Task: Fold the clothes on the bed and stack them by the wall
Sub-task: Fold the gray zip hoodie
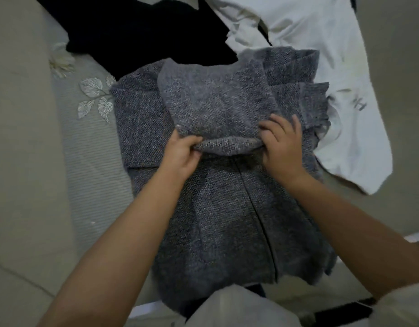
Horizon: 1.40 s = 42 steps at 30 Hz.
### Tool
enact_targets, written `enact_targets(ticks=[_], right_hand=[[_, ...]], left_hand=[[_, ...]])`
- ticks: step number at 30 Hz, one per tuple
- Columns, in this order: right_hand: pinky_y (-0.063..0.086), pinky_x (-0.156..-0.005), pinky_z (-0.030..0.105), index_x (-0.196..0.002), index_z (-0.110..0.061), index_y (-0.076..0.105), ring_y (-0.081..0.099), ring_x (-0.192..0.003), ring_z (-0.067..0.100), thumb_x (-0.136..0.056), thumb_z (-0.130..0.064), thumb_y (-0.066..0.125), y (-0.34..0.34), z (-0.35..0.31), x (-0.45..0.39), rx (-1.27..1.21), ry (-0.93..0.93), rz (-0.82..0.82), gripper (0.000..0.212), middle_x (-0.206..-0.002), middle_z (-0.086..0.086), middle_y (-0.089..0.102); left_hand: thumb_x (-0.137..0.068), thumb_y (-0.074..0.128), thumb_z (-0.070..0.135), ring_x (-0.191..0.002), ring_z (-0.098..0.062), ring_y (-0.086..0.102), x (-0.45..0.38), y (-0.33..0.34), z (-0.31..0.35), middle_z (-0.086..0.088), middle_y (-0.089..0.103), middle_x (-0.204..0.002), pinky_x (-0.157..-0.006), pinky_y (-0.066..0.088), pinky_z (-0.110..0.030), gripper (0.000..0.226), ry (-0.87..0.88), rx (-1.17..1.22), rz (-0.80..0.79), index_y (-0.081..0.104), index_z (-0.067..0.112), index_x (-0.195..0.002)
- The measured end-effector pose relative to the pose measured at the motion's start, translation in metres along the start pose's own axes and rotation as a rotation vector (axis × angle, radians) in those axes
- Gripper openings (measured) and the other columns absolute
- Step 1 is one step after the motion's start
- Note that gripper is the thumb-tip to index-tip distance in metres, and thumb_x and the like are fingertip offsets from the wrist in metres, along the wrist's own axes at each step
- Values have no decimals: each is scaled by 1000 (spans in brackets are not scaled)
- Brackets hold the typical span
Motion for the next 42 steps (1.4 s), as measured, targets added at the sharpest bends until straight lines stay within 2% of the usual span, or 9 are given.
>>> enact_targets(ticks=[5, 9, 13, 15, 21, 27, 29, 34, 42], right_hand=[[-2, -110, 60, -135, -11, 38, 6, -144, 28, -87, 1, 49, 53, 11, 61, 152, 93, -644, 51, -155, 10, 12], [-8, -111, 55, -147, -26, 5, -18, -142, 26, -90, -5, 45, 62, 12, 79, 94, 160, -806, 73, -155, 1, -19], [-1, -113, 51, -147, -24, 10, -7, -143, 25, -92, -13, 45, 38, 22, 105, -78, 234, -749, 66, -157, 4, -5], [4, -113, 51, -146, -16, 19, 1, -144, 27, -93, -20, 46, 20, 40, 136, -106, 376, -642, 59, -156, 9, 5], [34, -102, 45, -139, -8, 31, 40, -127, 33, -85, -38, 61, -11, 90, 258, -483, 1001, -578, 68, -140, 16, 41], [43, -83, 36, -108, -5, 56, 55, -99, 27, -84, -24, 66, -3, 104, 298, -652, 1070, -700, 32, -103, 12, 61], [31, -70, 29, -75, -6, 48, 47, -74, 20, -85, -18, 64, -5, 108, 299, -679, 1025, -709, 23, -71, 10, 48], [37, -68, 33, -55, -13, 31, 56, -80, 31, -87, -9, 57, -19, 120, 295, -706, 937, -645, 42, -78, 26, 58], [39, -35, 11, -58, -13, 36, 47, -32, 3, -92, 3, 43, -54, 145, 269, -1103, 1096, -635, 37, -35, -8, 48]], left_hand=[[-89, 51, -3, -117, -32, 49, 16, -38, -69, -17, 48, -131, -94, 43, -37, 44, -114, -479, 190, 36, -2, -130], [-82, 67, 17, -134, -33, 25, 32, -36, -60, -17, 24, -147, -108, 25, -41, 81, 456, -1416, 394, 17, 11, -145], [-95, 41, 12, -141, -30, -11, 31, -42, -83, -2, -8, -156, -114, -2, -46, 64, 493, -2188, -167, 8, 29, -147], [-99, 32, 20, -142, -30, -8, 34, -57, -87, 1, -7, -156, -114, 0, -47, 55, 325, -2188, -277, 7, 25, -148], [-95, 44, 32, -142, -30, 10, 111, -86, -139, -14, 18, -153, -114, 4, -45, 58, 554, -2000, -257, 25, 5, -143], [-72, 76, 28, -128, -42, 39, 190, -102, -238, -22, 44, -137, -102, 19, -64, 73, 489, -2166, -324, 46, -4, -129], [-83, 64, 34, -140, -33, 17, 198, -103, -263, -16, 22, -151, -111, 6, -55, 77, 379, -2219, -278, 26, 2, -142], [-92, 49, 36, -143, -24, -10, 198, -92, -292, -9, -6, -155, -113, -7, -44, 79, 259, -2227, -61, -1, 8, -147], [-88, 57, 35, -141, -29, -17, 188, -70, -309, -13, -17, -153, -112, -5, -50, 96, 94, -2338, 88, -15, 5, -144]])
Point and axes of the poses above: each hand's wrist, its own x-axis away from the middle knuckle, its own y-axis out of the palm, z = x × y, the point moved 4 cm from there along -x, towards the middle knuckle
